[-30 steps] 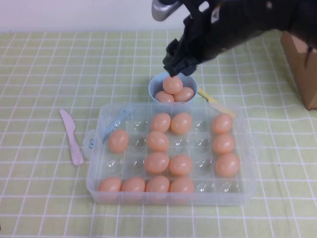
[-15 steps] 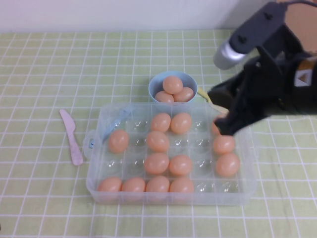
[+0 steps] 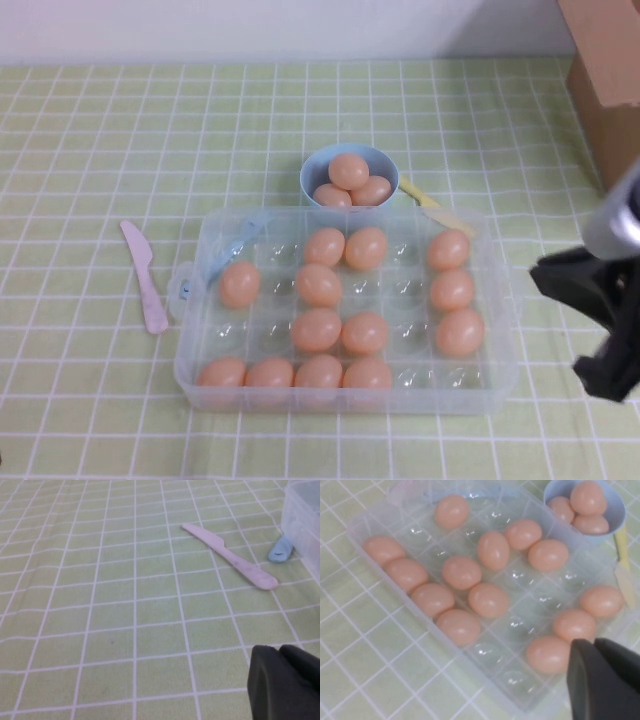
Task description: Take an egg out of the egg box
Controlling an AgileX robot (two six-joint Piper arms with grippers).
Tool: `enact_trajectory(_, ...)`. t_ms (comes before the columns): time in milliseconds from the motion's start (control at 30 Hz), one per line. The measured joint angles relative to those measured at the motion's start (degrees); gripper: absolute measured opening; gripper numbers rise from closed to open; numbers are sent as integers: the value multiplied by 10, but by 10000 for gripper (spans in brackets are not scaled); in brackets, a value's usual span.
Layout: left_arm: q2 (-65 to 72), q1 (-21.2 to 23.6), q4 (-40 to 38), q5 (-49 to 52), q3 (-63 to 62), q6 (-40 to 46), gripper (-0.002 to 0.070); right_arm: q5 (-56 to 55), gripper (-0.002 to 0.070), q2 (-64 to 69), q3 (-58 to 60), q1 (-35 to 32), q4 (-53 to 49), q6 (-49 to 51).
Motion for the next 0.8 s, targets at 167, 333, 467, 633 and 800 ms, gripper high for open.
enact_trajectory(167, 0, 0, 0, 0, 0, 0, -4, -27, -17, -76, 70, 0, -24, 49)
enact_trajectory(333, 0, 0, 0, 0, 0, 0, -5, -121, -17, -149, 148, -41, -55, 52)
enact_trajectory(467, 0, 0, 0, 0, 0, 0, -5, -229, -17, -209, 221, -126, -59, 52)
enact_trajectory(633, 0, 0, 0, 0, 0, 0, -4, -309, -17, -281, 314, -240, -60, 52)
enact_trajectory(800, 0, 0, 0, 0, 0, 0, -5, -336, -17, -382, 399, -352, -45, 52)
